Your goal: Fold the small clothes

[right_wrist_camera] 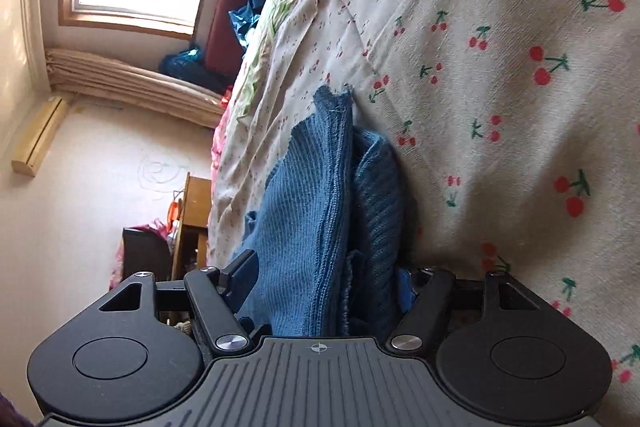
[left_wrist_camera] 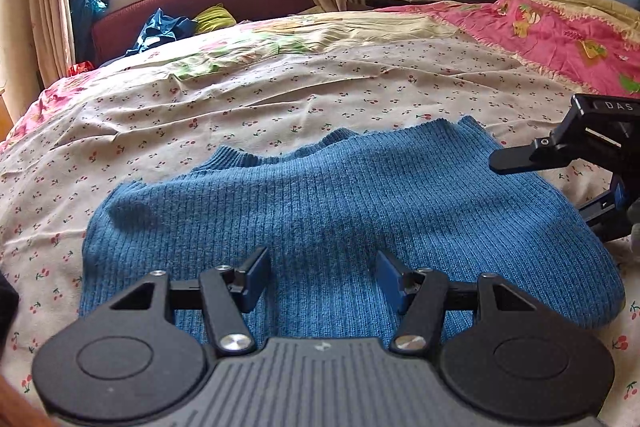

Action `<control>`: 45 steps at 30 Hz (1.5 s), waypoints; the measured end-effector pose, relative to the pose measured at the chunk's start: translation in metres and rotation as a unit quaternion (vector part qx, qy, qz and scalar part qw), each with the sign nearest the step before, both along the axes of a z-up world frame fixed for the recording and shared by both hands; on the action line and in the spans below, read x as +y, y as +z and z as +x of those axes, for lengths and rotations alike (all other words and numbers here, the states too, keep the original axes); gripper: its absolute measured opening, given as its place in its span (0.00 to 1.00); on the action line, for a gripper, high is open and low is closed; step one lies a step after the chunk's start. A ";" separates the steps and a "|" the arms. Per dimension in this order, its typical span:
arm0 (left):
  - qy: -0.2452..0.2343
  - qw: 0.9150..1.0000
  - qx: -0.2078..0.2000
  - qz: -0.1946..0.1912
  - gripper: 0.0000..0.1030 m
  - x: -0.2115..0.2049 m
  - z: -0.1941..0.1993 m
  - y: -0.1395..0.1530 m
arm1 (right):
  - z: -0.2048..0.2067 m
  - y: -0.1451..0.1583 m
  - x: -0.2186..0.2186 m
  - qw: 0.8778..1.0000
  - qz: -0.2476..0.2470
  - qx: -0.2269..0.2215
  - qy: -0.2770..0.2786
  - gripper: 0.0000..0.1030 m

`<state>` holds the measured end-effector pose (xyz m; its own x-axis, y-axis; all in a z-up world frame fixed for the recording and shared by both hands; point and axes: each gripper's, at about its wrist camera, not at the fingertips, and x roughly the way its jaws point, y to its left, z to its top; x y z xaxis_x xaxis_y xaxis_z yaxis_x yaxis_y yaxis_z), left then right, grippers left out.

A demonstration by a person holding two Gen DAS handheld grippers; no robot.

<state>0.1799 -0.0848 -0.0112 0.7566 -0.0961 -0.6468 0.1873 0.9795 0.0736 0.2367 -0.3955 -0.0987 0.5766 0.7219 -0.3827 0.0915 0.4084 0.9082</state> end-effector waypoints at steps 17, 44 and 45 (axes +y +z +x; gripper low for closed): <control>0.012 1.000 -0.017 0.000 0.73 0.055 -0.016 -0.002 | -0.029 0.087 0.044 0.992 -0.109 -0.064 -0.022 0.23; 0.052 0.972 0.012 -0.229 0.74 0.199 -0.064 -0.004 | 0.033 0.131 0.349 0.901 -0.371 -0.081 0.209 0.40; 0.057 0.973 0.008 -0.226 0.74 0.201 -0.066 -0.003 | 0.030 0.132 0.349 0.899 -0.373 -0.085 0.211 0.42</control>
